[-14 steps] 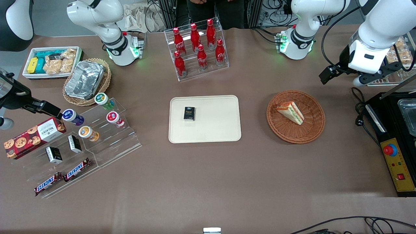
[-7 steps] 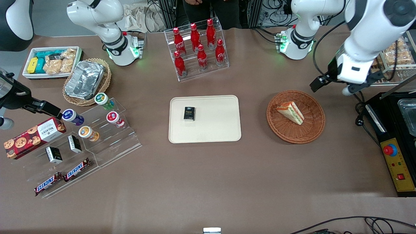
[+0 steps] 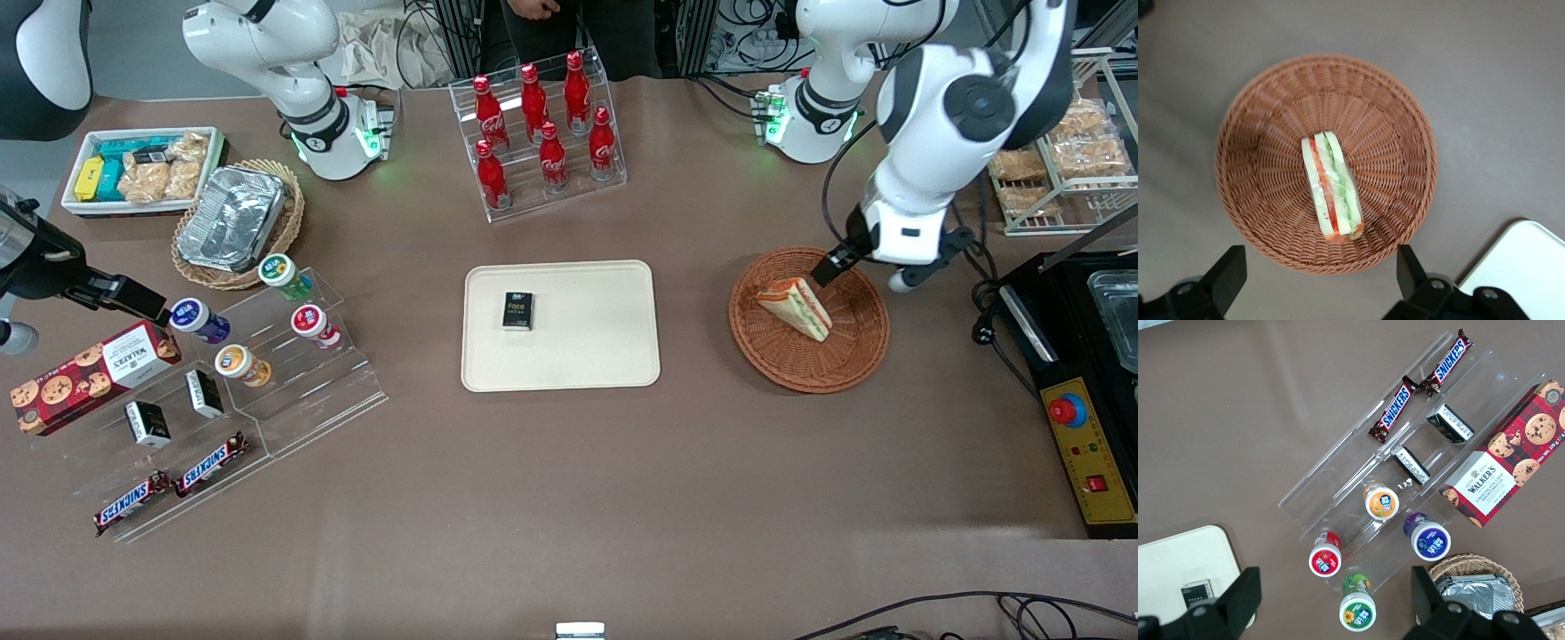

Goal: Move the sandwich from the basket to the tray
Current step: 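Lower the open left gripper over the wrapped sandwich in the basket, then close the left gripper on the sandwich and lift it, then carry the sandwich with the left gripper over to the white tray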

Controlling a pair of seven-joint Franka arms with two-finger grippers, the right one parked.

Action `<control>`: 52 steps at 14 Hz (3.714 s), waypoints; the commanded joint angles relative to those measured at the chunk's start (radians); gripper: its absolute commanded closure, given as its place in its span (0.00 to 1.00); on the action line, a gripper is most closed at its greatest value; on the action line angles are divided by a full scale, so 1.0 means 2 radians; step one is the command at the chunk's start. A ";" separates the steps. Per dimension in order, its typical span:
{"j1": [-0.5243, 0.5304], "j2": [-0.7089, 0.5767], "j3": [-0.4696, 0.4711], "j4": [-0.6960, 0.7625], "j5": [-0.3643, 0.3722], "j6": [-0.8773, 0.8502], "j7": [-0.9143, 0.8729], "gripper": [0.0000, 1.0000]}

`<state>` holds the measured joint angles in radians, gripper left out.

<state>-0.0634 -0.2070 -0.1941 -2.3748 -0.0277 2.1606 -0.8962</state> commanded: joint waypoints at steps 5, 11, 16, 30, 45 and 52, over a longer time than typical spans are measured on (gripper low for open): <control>-0.012 0.060 0.000 -0.037 0.020 0.107 -0.059 0.00; -0.008 0.079 0.000 -0.092 0.015 0.184 -0.060 0.00; -0.007 0.112 0.002 -0.093 0.015 0.213 -0.060 0.00; 0.002 0.098 0.001 -0.075 0.007 0.220 -0.063 1.00; -0.011 0.067 -0.036 0.199 -0.106 -0.107 0.171 1.00; -0.132 0.115 -0.048 0.233 -0.027 -0.095 0.164 1.00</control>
<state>-0.2381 -0.0180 -0.3006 -1.9454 -0.1779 1.9752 -0.5615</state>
